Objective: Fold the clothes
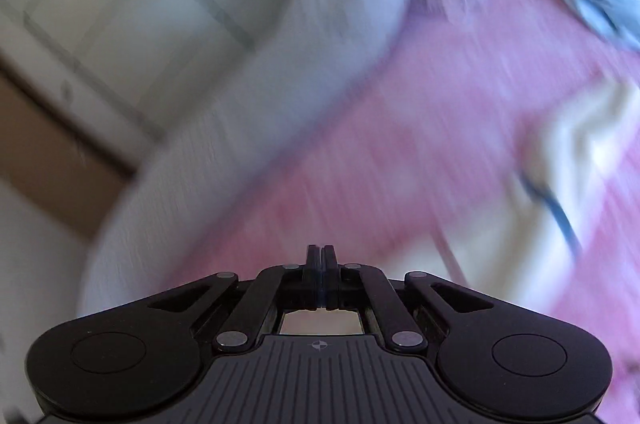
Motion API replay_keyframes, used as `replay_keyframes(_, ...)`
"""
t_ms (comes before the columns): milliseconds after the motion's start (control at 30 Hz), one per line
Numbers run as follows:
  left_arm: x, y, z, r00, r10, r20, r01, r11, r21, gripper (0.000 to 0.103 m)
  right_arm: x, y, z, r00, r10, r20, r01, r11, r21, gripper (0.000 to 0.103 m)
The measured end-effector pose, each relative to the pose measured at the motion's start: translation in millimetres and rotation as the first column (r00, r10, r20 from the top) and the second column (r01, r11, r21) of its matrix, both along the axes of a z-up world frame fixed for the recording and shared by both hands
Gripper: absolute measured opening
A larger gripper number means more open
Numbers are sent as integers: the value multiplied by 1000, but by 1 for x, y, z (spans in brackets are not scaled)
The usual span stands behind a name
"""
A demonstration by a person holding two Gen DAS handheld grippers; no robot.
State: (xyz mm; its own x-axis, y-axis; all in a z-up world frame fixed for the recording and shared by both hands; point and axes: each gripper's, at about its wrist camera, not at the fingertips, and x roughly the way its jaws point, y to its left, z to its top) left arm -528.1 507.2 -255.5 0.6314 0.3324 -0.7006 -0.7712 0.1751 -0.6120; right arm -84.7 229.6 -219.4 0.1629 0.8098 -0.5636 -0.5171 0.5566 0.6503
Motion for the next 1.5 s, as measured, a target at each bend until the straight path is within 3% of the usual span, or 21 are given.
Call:
replay_keyframes(67,12,5,0,997,-42,-71,45,998,34,8,8,22,10,1000,22,-5,-22,1000,-15,12)
replay_keyframes(133,7,-3,-10,989,-80,-123,82,997,12,20,-7,12,2,997,71,-6,-71,996,-48,63)
replay_keyframes(200,-5,-16,-25,980,-96,-175,92,995,-33,21,-29,-6,-15,993,120,-7,-120,987,-104,75)
replay_keyframes(267,-19,-33,-44,971,-93,-219,72,992,-102,21,-54,-34,-50,983,176,-42,-181,956,-233,76)
replay_keyframes(367,-34,-57,-64,977,-64,-203,22,980,-199,21,-77,-72,-108,969,134,-207,-203,909,-364,75)
replay_keyframes(500,-31,-70,-77,989,-34,-147,-5,967,-254,27,-83,-102,-155,944,-46,-326,-59,950,-307,75)
replay_keyframes(667,-19,-66,-82,990,-42,-137,5,965,-264,28,-83,-92,-187,961,-64,-268,-6,967,-255,75)
replay_keyframes(733,-13,-60,-83,987,-50,-151,10,967,-253,28,-87,-83,-192,976,-1,-216,-55,966,-254,73)
replay_keyframes(767,-11,-57,-82,986,-49,-159,8,969,-248,28,-87,-79,-194,973,21,-231,-80,965,-249,62)
replay_keyframes(800,-8,-54,-82,985,-48,-164,7,970,-243,29,-86,-76,-196,965,38,-261,-102,966,-239,18)
replay_keyframes(833,-7,-52,-81,985,-46,-165,6,971,-239,31,-85,-73,-198,955,55,-291,-125,965,-229,12)
replay_keyframes(900,-4,-47,-80,985,-42,-164,3,972,-235,34,-78,-67,-191,953,80,-291,-148,964,-220,8)
replay_keyframes(1167,36,-25,-87,983,-56,-173,11,969,-248,41,-66,-48,-169,948,146,-284,-221,942,-254,9)
replay_keyframes(1300,61,-10,-102,965,-92,-247,17,957,-291,48,-69,-44,-171,947,129,-295,-214,937,-276,29)
replay_keyframes(1367,71,-7,-111,946,-140,-292,44,948,-314,43,-71,-42,-171,945,129,-299,-218,933,-286,33)
replay_keyframes(1433,72,-11,-114,933,-171,-317,68,948,-311,15,-72,-40,-172,944,129,-304,-222,929,-297,33)
replay_keyframes(1467,73,-13,-116,926,-186,-330,80,947,-310,13,-73,-39,-172,943,129,-306,-224,927,-302,31)
replay_keyframes(1500,72,-15,-115,922,-194,-336,88,948,-307,12,-74,-39,-173,943,129,-308,-227,924,-307,8)
